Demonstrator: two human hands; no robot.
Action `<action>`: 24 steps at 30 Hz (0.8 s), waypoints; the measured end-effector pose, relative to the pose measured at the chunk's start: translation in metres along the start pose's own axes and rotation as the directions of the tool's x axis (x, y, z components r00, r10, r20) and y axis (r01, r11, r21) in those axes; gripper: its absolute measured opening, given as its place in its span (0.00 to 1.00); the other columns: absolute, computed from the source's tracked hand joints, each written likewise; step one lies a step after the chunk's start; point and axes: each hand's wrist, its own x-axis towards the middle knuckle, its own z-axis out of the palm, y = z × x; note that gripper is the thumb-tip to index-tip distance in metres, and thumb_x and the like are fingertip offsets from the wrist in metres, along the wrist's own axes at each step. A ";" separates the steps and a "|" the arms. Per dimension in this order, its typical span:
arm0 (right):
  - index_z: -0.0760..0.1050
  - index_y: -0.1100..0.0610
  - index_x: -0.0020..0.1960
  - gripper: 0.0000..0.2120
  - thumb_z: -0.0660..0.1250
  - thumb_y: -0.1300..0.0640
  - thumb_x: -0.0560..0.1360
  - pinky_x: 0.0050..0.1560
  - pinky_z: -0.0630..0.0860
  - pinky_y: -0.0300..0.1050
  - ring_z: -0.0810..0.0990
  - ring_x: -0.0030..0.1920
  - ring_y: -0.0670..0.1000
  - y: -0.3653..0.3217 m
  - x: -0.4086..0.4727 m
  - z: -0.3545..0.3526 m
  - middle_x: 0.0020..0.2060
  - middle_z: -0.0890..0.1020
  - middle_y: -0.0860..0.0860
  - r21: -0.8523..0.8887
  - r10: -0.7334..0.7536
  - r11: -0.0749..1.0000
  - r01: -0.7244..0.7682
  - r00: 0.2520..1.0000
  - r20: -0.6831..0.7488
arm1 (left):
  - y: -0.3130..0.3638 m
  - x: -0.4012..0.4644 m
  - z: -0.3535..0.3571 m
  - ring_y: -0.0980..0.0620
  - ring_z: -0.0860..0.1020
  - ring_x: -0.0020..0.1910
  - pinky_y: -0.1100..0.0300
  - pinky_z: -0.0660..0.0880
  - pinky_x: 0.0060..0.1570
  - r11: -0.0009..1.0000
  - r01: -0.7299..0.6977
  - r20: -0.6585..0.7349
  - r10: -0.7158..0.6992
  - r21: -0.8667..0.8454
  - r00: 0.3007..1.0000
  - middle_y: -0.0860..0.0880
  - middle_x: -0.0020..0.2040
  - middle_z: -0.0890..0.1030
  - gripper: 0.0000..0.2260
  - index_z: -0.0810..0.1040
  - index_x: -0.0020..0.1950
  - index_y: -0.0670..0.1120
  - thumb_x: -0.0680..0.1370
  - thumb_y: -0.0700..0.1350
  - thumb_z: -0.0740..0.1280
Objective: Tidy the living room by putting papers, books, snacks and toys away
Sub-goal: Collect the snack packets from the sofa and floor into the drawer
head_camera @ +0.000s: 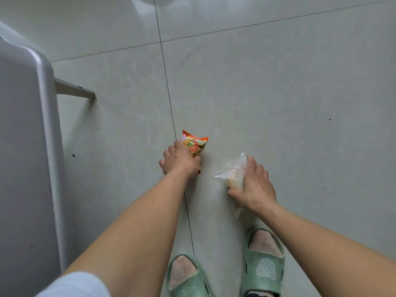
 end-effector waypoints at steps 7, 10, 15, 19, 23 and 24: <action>0.67 0.55 0.59 0.32 0.72 0.48 0.58 0.47 0.77 0.48 0.77 0.51 0.53 -0.019 -0.049 -0.055 0.52 0.76 0.51 0.490 0.122 0.865 -0.110 0.992 0.008 | -0.004 -0.067 -0.030 0.43 0.77 0.56 0.46 0.76 0.57 0.845 0.154 0.132 -0.100 -0.512 0.986 0.47 0.55 0.80 0.30 0.74 0.57 0.48 0.59 0.59 0.70; 0.70 0.56 0.57 0.23 0.74 0.57 0.65 0.37 0.73 0.41 0.77 0.45 0.48 -0.034 -0.071 -0.083 0.49 0.78 0.51 0.681 0.120 0.727 -0.088 0.993 0.000 | 0.000 -0.104 -0.059 0.46 0.81 0.50 0.49 0.78 0.53 0.678 0.174 0.159 -0.086 -0.714 0.984 0.47 0.50 0.82 0.26 0.75 0.54 0.48 0.59 0.55 0.73; 0.75 0.57 0.54 0.18 0.74 0.59 0.66 0.35 0.73 0.39 0.79 0.40 0.48 -0.063 -0.113 -0.125 0.45 0.82 0.53 0.849 0.017 0.525 -0.057 0.998 0.056 | -0.012 -0.160 -0.106 0.48 0.81 0.50 0.55 0.78 0.51 0.498 0.107 0.094 -0.053 -0.861 0.994 0.47 0.50 0.82 0.17 0.74 0.56 0.46 0.71 0.45 0.75; 0.77 0.56 0.52 0.19 0.74 0.54 0.62 0.37 0.73 0.42 0.80 0.39 0.50 -0.083 -0.154 -0.145 0.43 0.83 0.53 0.868 -0.103 0.495 -0.039 0.989 0.103 | -0.030 -0.203 -0.138 0.51 0.80 0.48 0.61 0.76 0.47 0.434 0.026 0.008 -0.043 -0.900 0.999 0.49 0.49 0.81 0.16 0.74 0.58 0.46 0.73 0.45 0.73; 0.78 0.55 0.49 0.19 0.71 0.51 0.59 0.38 0.72 0.42 0.79 0.37 0.50 -0.097 -0.198 -0.163 0.38 0.82 0.51 0.881 -0.192 0.473 -0.024 0.973 0.130 | -0.047 -0.249 -0.166 0.51 0.81 0.49 0.61 0.76 0.47 0.326 -0.012 -0.044 -0.089 -0.945 0.995 0.48 0.51 0.82 0.17 0.75 0.59 0.46 0.72 0.47 0.74; 0.79 0.55 0.49 0.19 0.71 0.51 0.60 0.39 0.73 0.43 0.79 0.37 0.51 -0.100 -0.208 -0.167 0.38 0.82 0.51 0.886 -0.224 0.463 -0.016 0.965 0.135 | -0.051 -0.260 -0.173 0.51 0.81 0.49 0.61 0.77 0.48 0.284 -0.019 -0.048 -0.095 -0.959 0.994 0.47 0.52 0.82 0.17 0.76 0.59 0.46 0.72 0.48 0.74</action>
